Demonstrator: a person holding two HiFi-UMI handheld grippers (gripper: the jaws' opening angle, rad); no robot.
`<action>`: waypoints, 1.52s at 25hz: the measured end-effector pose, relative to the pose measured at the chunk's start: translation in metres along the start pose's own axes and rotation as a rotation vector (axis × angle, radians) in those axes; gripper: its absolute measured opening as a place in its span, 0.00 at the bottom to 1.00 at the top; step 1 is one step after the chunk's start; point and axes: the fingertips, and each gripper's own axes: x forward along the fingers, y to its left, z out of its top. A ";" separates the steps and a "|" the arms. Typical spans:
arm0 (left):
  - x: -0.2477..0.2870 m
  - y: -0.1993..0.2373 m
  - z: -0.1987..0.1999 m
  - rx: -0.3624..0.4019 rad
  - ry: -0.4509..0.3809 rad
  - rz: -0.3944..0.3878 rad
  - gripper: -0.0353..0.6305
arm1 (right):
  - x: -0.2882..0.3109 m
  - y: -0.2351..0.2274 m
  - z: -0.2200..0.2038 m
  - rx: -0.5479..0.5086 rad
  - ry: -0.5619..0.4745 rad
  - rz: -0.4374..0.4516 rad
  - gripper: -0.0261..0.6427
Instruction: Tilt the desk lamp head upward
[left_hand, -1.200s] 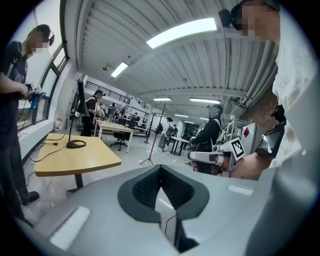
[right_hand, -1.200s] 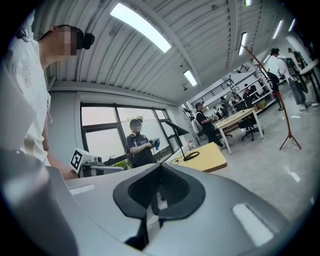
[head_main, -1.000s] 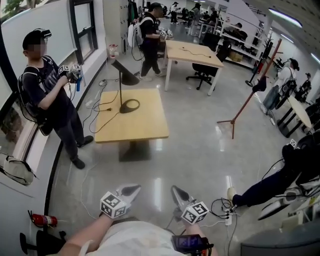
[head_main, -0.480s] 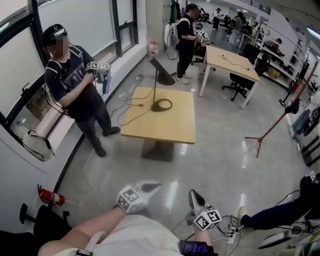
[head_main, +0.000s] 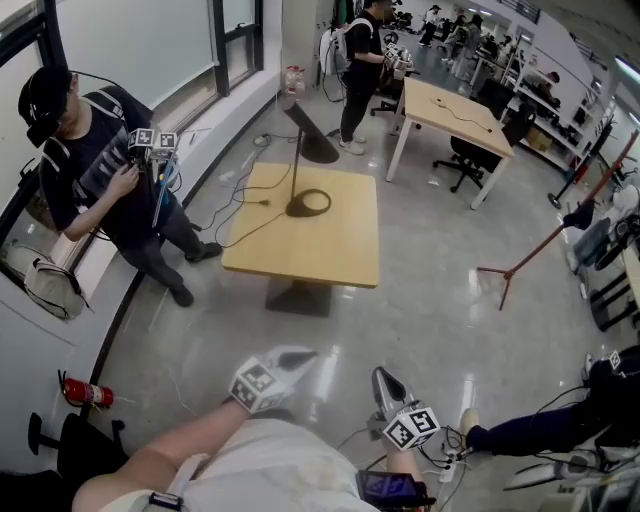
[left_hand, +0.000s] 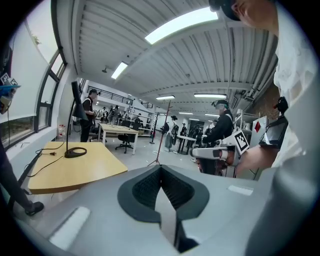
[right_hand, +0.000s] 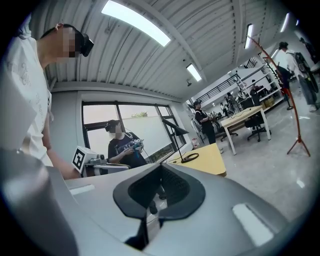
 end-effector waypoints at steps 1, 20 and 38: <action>0.005 0.004 0.003 0.001 -0.005 -0.006 0.05 | 0.003 -0.004 0.004 -0.006 0.001 -0.007 0.06; 0.057 0.113 0.050 0.077 -0.038 -0.068 0.05 | 0.106 -0.059 0.060 -0.075 -0.009 -0.116 0.06; 0.077 0.201 0.086 0.027 -0.038 0.108 0.05 | 0.224 -0.106 0.082 -0.042 0.050 0.060 0.06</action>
